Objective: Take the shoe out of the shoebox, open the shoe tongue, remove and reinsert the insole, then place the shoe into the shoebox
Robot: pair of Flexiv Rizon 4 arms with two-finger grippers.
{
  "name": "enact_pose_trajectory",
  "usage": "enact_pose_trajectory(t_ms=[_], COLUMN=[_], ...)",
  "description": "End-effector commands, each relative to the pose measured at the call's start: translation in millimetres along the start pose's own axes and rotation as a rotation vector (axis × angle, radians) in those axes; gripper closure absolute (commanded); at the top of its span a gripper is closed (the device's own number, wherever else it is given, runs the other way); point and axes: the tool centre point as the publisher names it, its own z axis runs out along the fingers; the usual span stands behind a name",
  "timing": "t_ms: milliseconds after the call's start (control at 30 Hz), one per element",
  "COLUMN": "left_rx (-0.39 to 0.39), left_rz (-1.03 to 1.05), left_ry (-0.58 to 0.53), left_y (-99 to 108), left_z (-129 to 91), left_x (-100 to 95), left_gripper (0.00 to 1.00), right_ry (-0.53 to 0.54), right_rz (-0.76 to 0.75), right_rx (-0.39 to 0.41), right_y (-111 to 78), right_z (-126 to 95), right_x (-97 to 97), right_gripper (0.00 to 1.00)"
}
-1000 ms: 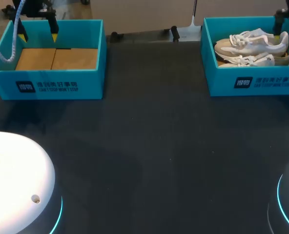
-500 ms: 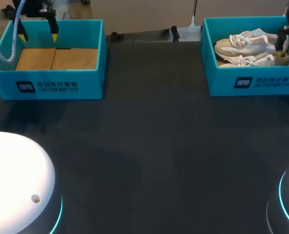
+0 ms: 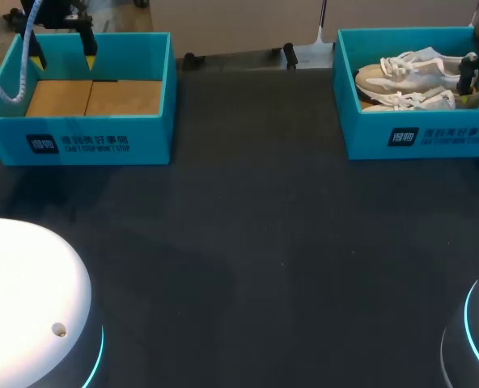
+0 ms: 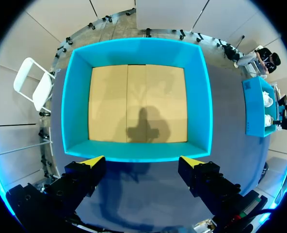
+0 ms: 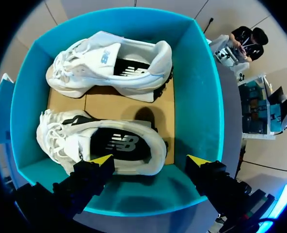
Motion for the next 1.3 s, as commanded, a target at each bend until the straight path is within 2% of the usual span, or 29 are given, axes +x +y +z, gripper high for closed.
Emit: enact_pose_trajectory(t_ms=[33,233,467,700,867,933,1033,1100,1133,1200,1233,1300], left_rx=[0.0,0.0,0.0,0.0,0.0,0.0,0.0,0.0,0.0,0.0,0.0,0.0], left_rz=[0.0,0.0,0.0,0.0,0.0,0.0,0.0,0.0,0.0,0.0,0.0,0.0], left_ry=[0.0,0.0,0.0,0.0,0.0,0.0,0.0,0.0,0.0,0.0,0.0,0.0], left_y=[0,0,0,0,0,0,0,0,0,0,0,0], left_z=[0,0,0,0,0,0,0,0,0,0,0,0], left_x=[0.0,0.0,0.0,0.0,0.0,0.0,0.0,0.0,0.0,0.0,0.0,0.0], left_gripper=[0.0,0.0,0.0,0.0,0.0,0.0,0.0,0.0,0.0,0.0,0.0,0.0], right_ry=[0.009,0.018,0.026,0.024,0.02,0.016,0.014,0.014,0.013,0.007,0.003,-0.007], right_rz=[0.0,0.01,0.014,0.014,0.021,0.021,0.024,0.027,0.029,0.033,0.034,0.039], right_rx=[0.008,0.02,0.031,0.046,0.062,0.069,0.078,0.083,0.085,0.091,0.092,0.094], right_y=[6.1,7.6,8.9,8.5,8.5,7.7,6.3,5.8,5.5,5.0,4.7,3.5], right_z=[12,25,40,52,60,63,67,70,70,71,72,72], right_x=[-6.2,-9.6,-12.0,-7.2,-6.1,-5.4,-5.0,-4.7,-4.5,-4.1,-4.0,-4.0], right_gripper=[0.05,0.11,0.11,0.14,0.19,0.27,0.5,0.55,0.62,0.95,1.0,1.0])
